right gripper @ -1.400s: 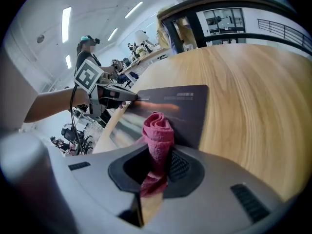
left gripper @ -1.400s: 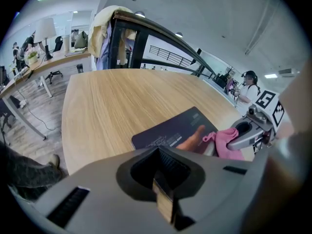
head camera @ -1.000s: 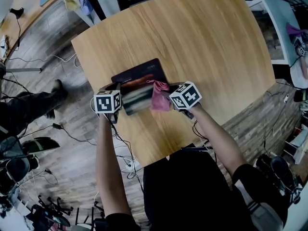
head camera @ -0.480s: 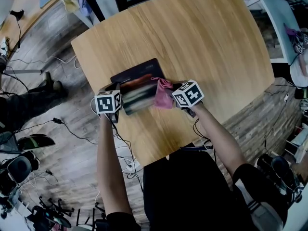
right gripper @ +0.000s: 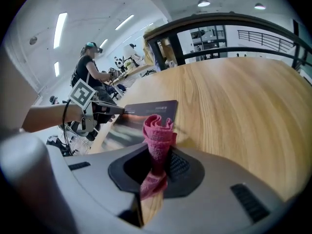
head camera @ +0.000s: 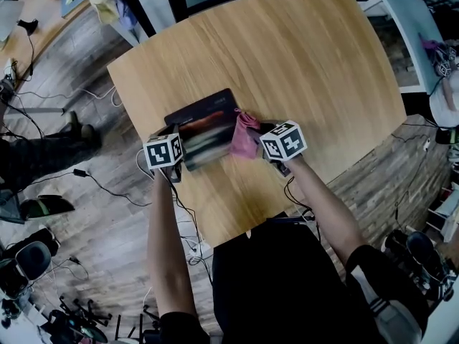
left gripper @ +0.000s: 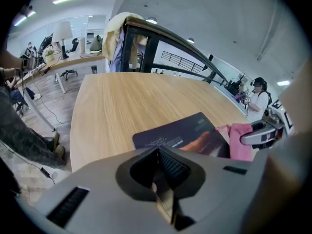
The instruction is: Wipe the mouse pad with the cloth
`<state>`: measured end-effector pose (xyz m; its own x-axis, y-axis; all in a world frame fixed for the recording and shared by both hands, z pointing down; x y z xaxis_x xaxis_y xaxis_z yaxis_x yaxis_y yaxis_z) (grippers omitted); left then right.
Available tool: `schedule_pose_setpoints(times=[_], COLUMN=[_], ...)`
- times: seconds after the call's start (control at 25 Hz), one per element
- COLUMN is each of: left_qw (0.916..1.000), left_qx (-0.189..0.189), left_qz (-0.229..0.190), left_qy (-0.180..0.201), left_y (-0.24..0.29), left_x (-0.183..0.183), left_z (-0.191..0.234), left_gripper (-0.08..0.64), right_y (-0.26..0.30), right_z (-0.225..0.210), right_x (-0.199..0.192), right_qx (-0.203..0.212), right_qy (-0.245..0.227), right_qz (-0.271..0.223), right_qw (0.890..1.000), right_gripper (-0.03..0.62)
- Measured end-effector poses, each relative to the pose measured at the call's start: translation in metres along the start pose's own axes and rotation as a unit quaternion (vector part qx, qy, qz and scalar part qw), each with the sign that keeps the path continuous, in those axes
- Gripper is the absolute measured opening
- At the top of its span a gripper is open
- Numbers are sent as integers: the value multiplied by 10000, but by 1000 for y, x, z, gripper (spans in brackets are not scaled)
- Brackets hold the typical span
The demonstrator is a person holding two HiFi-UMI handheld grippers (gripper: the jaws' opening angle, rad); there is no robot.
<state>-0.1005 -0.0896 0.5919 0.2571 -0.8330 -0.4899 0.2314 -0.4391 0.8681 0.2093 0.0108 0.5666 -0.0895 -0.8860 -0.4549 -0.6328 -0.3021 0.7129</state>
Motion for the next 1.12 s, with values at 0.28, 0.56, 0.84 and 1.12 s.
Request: schedule_pose_setpoints(times=[0.28, 0.56, 0.84, 1.12], left_qw=[9965, 9895, 9725, 9438], left_qx=[64, 89, 380, 576], left_qz=[-528, -1119, -1966, -3100], left_qy=[-648, -912, -1187, -995], left_y=[-30, -87, -151, -228], left_x=[2, -9, -14, -12], left_z=[-9, -30, -30, -41], left_gripper=[25, 24, 25, 25], right_y=[-22, -44, -70, -98], right_z=[13, 41, 83, 133], right_x=[11, 16, 28, 35], right_qx=[-143, -222, -354, -461], right_qy=[-81, -150, -480, -925], right_qz=[-397, -829, -1414, -2118], right_qw=[9991, 9962, 9882, 9718], right_gripper=[63, 63, 63, 63])
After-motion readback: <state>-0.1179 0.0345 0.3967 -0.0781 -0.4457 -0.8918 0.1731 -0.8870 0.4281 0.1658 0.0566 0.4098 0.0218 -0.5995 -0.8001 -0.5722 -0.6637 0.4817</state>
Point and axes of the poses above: the fingertips, and each gripper's own axes: y forward along the fingers, z to its left, x out of its top, the point moved 10 cm from there along -y, backward along the fingers, and after that the axes turned 12 degrees about x, right-handed, at the moved point
